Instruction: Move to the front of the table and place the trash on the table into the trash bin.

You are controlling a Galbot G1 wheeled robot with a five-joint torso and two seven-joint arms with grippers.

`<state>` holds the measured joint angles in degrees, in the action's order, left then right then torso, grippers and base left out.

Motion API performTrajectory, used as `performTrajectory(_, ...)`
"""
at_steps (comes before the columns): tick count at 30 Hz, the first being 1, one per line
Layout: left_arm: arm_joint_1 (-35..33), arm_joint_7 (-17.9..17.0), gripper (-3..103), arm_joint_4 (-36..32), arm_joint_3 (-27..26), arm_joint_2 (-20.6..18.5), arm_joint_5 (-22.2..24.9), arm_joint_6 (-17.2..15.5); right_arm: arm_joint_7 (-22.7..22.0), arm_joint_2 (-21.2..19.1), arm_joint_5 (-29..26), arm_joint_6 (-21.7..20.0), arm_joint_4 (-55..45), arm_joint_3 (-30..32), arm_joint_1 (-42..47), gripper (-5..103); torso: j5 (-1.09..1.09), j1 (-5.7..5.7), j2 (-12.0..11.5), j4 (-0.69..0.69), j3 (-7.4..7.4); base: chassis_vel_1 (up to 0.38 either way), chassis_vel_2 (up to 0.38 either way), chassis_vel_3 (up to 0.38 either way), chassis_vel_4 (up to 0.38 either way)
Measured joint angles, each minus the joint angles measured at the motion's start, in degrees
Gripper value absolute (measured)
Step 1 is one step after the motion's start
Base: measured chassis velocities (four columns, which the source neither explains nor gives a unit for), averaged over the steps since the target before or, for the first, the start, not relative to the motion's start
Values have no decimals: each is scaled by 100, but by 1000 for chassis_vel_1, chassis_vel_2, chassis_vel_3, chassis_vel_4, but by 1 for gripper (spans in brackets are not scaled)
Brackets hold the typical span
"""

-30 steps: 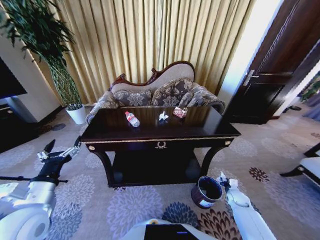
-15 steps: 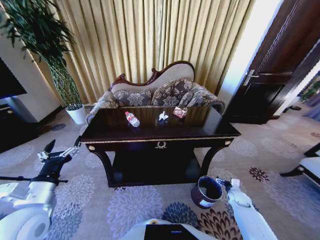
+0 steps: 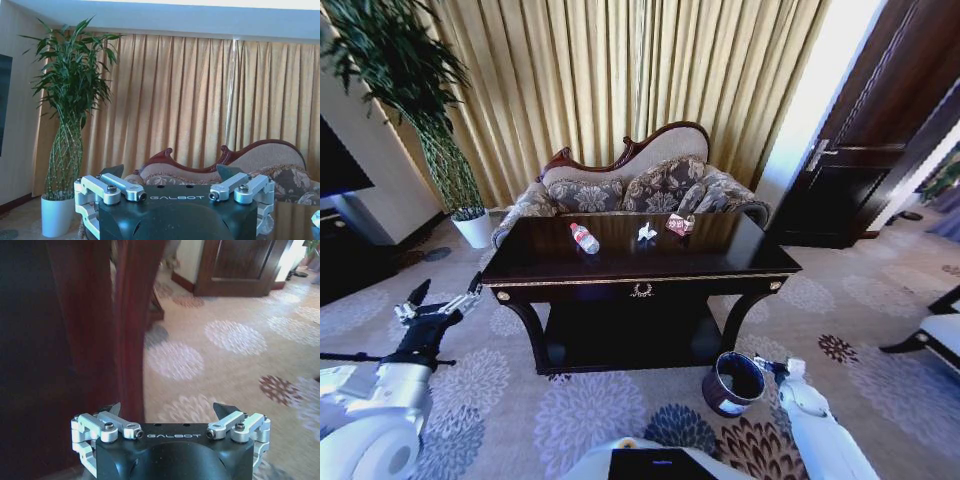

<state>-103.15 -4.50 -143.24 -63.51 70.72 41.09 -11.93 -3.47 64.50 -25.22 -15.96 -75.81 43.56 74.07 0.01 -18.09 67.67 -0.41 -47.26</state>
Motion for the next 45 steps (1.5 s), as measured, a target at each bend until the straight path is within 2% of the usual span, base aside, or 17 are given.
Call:
performTrajectory(3, -2, -9, 100, 0, -62, -19, 2, 1, 40, -106, -202, -36, -850, 237, 268, 100, -2, 0, 0, -2, 0, 0, 0, 0, 0)
performTrajectory(4, -2, -9, 100, 0, -62, -19, 2, 1, 40, -106, -202, -36, -850, 237, 268, 100, -2, 0, 0, -2, 0, 0, 0, 0, 0)
performTrajectory(7, 4, -9, 100, 0, -55, 1, 5, 4, 119, -164, -482, 39, -1881, 504, 574, 100, -2, 0, 0, -1, 0, 0, 0, 0, 0)
performTrajectory(9, 5, -8, 100, 0, -44, 8, 5, 4, 135, -165, -529, 44, -2096, 549, 643, 100, -2, 0, 0, 0, 0, 0, 0, 0, 0)
performTrajectory(11, 13, 6, 100, 0, 7, 23, -4, 5, 179, -160, -666, 27, -2868, 663, 843, 100, -1, 0, 0, -2, 1, 0, 0, 0, 0)
performTrajectory(12, 34, 8, 100, 0, 41, 26, -15, 5, 182, -131, -804, -108, -3638, 729, 986, 100, -3, 0, 0, -2, 0, 0, 0, 0, 0)
performTrajectory(14, 46, 8, 100, 0, 47, 19, -17, 5, 171, -113, -878, -194, -3986, 752, 1029, 100, -2, 0, 1, -1, 1, 0, 0, 0, 0)
performTrajectory(17, 113, 4, 100, 0, 26, -17, -11, -1, -40, -10, -1090, -643, -5340, 740, 1188, 100, -3, 0, 1, 0, 1, 0, 0, 0, 0)
performTrajectory(19, 115, 3, 100, 0, 24, -17, -10, -3, -44, -4, -1093, -663, -5428, 733, 1207, 100, -3, 0, 1, -1, 1, 0, 0, 0, 0)
performTrajectory(21, 122, 4, 100, 0, 9, -8, -4, -47, -66, 20, -1088, -842, -5951, 699, 1334, 100, -2, 0, 1, -2, 1, 0, 0, 0, 0)
performTrajectory(33, 196, 3, 100, 0, -102, -113, 79, -226, -201, 9, -1028, -963, -6129, 608, 1477, 100, 0, 0, 1, -2, 0, 0, 0, 0, 0)
performTrajectory(45, 161, 20, 100, 0, -127, -104, 91, -235, -168, 52, -992, -953, -6085, 499, 1404, 100, -1, 1, 1, -1, 1, 0, 0, 0, 0)
